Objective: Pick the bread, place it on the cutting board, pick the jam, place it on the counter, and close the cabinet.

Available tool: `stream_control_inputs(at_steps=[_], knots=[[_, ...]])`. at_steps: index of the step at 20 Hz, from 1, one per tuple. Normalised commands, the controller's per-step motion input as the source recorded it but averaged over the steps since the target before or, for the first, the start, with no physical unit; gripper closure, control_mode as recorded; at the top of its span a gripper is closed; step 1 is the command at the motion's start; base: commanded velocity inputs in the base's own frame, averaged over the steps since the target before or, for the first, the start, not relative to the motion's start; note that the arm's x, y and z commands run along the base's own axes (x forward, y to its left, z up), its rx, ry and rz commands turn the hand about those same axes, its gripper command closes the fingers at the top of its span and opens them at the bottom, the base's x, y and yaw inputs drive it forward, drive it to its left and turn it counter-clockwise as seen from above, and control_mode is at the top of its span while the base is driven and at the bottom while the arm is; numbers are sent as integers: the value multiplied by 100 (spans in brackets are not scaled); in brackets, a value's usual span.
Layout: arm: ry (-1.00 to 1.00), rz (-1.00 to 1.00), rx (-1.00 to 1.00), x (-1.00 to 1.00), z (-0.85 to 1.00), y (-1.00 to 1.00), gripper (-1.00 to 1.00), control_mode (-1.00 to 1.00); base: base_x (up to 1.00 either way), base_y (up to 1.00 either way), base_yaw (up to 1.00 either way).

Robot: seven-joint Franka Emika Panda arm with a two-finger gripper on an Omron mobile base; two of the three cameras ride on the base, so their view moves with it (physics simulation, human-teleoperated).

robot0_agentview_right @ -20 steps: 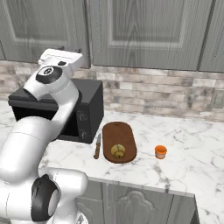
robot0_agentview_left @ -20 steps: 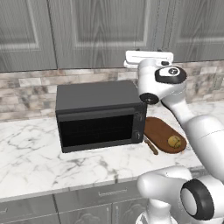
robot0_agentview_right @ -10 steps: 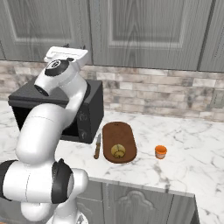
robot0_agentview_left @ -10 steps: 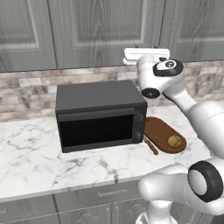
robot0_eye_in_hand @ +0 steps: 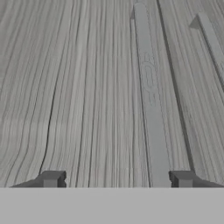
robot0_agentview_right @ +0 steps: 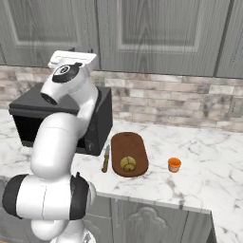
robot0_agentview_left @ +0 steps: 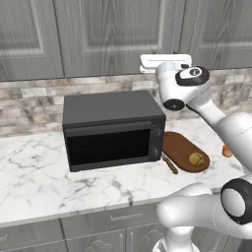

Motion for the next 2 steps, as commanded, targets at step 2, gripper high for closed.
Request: stream_control_inputs(at_steps=[2], knots=[[0, 2, 0, 35, 0, -1, -100, -100, 0, 0, 0]])
